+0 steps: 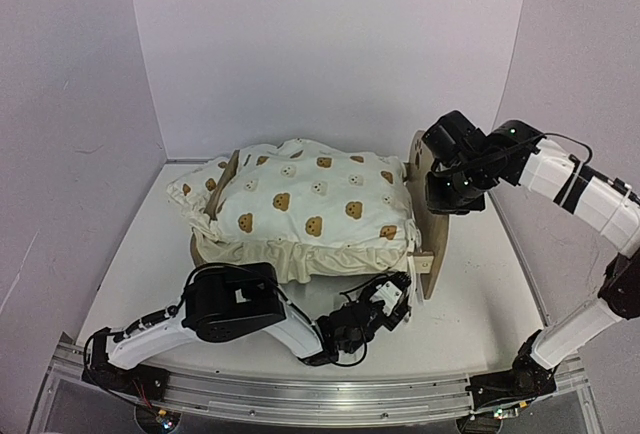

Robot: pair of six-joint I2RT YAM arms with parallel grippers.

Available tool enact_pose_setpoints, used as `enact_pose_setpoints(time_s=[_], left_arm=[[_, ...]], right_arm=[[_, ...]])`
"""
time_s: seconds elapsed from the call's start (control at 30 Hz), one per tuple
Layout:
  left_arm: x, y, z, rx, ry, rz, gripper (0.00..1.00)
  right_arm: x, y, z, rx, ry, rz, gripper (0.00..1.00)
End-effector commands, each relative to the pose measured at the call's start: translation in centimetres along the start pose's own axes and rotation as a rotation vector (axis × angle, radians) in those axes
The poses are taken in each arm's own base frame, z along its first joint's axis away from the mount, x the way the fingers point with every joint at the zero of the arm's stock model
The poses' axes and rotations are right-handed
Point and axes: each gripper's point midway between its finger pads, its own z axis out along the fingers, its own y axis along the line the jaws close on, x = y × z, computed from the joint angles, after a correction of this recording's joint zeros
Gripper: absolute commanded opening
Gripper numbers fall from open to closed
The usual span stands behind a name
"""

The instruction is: Set up the pet bed

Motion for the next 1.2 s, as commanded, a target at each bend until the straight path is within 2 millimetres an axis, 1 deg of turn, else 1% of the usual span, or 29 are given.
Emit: enact_pose_setpoints(time_s=[0.0,0.13,0.2,0.27,0.33,0.4,0.5,0.6,0.67,0.73,0.8,0.87,0.97,1.07,1.1,1.17], left_arm=[[-1.1,2.5,1.8,-0.127,-0.059,-0.002,0.54],[-1.0,4.0,2.9,-0.19,-0.07,-0.011,0.55],[-1.4,4.7,3.5,-0.203,-0.082,-0.029,0.55],[-1.2,5.3,4.1,-0.224,-0.078,-0.02,0.52],[-1.3,5.9,4.6,-0.248,-0.082,-0.016,0.52],[-1.3,6.3,5.1,-0.258,-0.086,-0.013,0.5],[-1.5,6.2,5.3,-0.24,-0.088,-0.019,0.47],[-2.2,6.5,5.8,-0.221,-0.079,-0.043,0.38],[-2.3,6.9,6.0,-0.205,-0.069,-0.061,0.29],[-2.8,6.5,6.0,-0.179,-0.069,-0.027,0.18],[-2.9,6.1,6.1,-0.157,-0.064,-0.009,0.09],[-2.7,5.6,5.6,-0.156,-0.051,0.027,0.01],[-3.3,4.2,4.4,-0.128,-0.034,0.093,0.0],[-3.8,2.2,1.9,-0.076,-0.005,0.147,0.0],[-4.8,1.5,1.0,-0.05,-0.009,0.143,0.0],[-5.5,-0.2,-1.1,0.022,0.001,0.14,0.0]], right_arm=[[-6.8,3.4,-8.0,-0.278,-0.25,0.133,0.0],[-7.0,3.8,-8.3,-0.304,-0.244,0.147,0.0],[-6.7,4.0,-8.3,-0.319,-0.232,0.157,0.0],[-6.7,4.2,-8.3,-0.333,-0.225,0.173,0.0],[-6.8,4.3,-8.6,-0.348,-0.225,0.184,0.0],[-6.8,4.6,-8.8,-0.365,-0.222,0.19,0.0],[-6.8,4.8,-9.1,-0.381,-0.218,0.197,0.0],[-6.8,4.6,-9.4,-0.385,-0.222,0.207,0.0],[-6.7,4.5,-9.5,-0.388,-0.223,0.214,0.0],[-6.7,4.5,-9.7,-0.402,-0.224,0.225,0.0],[-6.8,4.5,-9.8,-0.405,-0.226,0.229,0.0],[-6.9,4.5,-9.8,-0.404,-0.233,0.233,0.0],[-7.1,4.3,-9.7,-0.392,-0.247,0.237,0.0],[-7.4,3.7,-9.6,-0.364,-0.272,0.243,0.0],[-7.5,3.4,-9.5,-0.35,-0.283,0.246,0.0],[-7.6,2.5,-9.1,-0.304,-0.314,0.261,0.0]])
